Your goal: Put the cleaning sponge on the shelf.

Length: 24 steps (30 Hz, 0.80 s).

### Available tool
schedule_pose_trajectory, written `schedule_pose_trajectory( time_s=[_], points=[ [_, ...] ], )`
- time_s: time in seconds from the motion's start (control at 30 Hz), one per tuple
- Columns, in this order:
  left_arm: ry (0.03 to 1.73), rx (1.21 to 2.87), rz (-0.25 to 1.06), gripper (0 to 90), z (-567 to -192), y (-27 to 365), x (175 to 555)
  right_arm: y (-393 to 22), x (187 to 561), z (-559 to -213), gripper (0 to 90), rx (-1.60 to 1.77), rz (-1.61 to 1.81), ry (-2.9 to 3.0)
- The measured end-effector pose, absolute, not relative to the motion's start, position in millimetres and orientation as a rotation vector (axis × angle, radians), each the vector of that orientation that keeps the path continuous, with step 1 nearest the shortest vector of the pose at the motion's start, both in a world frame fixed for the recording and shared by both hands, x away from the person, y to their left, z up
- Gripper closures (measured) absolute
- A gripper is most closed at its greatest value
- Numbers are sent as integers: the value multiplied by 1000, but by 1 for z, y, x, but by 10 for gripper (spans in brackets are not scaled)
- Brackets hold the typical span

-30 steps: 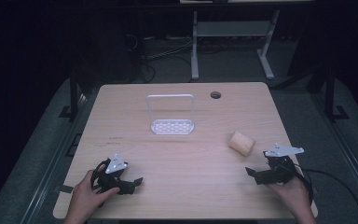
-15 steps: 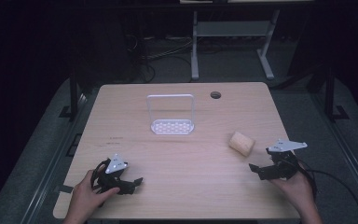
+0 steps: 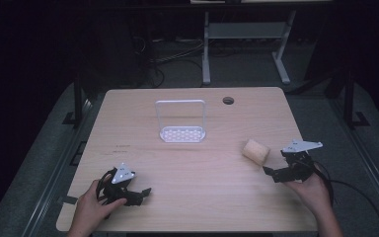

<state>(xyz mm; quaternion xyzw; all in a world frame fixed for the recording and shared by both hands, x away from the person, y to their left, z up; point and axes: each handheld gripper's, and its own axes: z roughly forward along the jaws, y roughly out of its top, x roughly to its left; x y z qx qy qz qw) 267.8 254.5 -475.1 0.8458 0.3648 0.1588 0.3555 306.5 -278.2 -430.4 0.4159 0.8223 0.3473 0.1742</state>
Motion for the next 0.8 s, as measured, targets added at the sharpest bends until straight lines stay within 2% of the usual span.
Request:
schedule_pose_trajectory(
  time_s=[0.8],
  points=[
    [943, 2185, 410, 121, -475, 254, 268, -258, 340, -423, 66, 1144, 957, 2378]
  ],
)
